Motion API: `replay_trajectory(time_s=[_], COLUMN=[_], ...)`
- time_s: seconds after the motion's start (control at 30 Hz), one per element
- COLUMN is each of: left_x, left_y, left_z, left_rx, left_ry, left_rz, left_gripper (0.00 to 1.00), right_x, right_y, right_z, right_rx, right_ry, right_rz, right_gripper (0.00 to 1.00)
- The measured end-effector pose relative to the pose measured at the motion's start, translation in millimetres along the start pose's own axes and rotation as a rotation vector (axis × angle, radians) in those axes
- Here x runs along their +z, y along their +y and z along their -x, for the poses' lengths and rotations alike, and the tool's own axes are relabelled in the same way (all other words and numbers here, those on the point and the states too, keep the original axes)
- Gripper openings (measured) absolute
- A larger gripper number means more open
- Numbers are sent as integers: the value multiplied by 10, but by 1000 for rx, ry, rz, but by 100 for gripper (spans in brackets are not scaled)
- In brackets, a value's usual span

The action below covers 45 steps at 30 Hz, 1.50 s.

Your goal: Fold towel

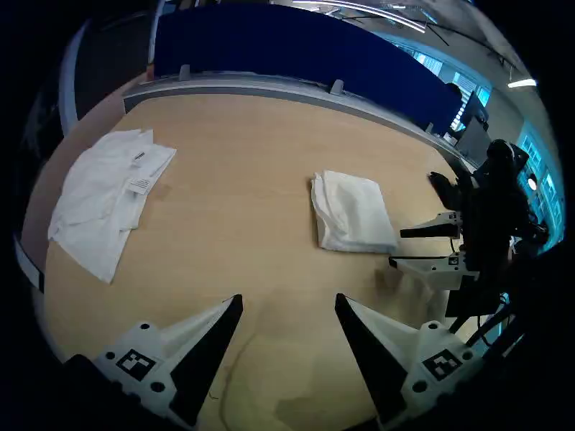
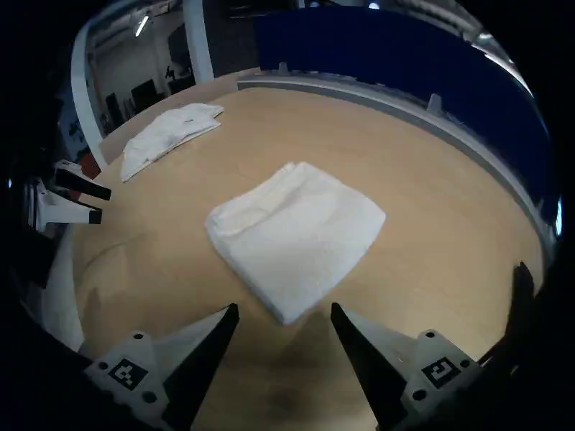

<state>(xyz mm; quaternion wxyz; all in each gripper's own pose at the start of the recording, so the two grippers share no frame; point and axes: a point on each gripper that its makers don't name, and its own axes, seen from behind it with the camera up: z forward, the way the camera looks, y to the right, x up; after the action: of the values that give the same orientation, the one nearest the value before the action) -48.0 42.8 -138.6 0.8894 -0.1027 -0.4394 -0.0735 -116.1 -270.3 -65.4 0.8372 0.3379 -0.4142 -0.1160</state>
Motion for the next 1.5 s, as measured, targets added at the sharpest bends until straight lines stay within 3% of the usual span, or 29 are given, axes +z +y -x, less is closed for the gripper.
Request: replay_trajectory(time_s=[0.63,0.83,1.1,1.5], left_x=[12,16,29,33], left_y=[-20,-20,-28,-54], left_z=[17,21,21,22], left_rx=[-4,-3,-1,-1], left_ry=[0,0,0,-1], left_rz=[-4,-4,-5,-7], left_gripper=[96,96,95,95], right_x=[80,78,71,66], right_y=[33,54,62,72], right_z=[53,53,70,22], right_rx=[4,8,22,24], right_ry=[-24,-25,-31,-22], right_rz=[20,24,26,24], right_gripper=[57,28,15,7])
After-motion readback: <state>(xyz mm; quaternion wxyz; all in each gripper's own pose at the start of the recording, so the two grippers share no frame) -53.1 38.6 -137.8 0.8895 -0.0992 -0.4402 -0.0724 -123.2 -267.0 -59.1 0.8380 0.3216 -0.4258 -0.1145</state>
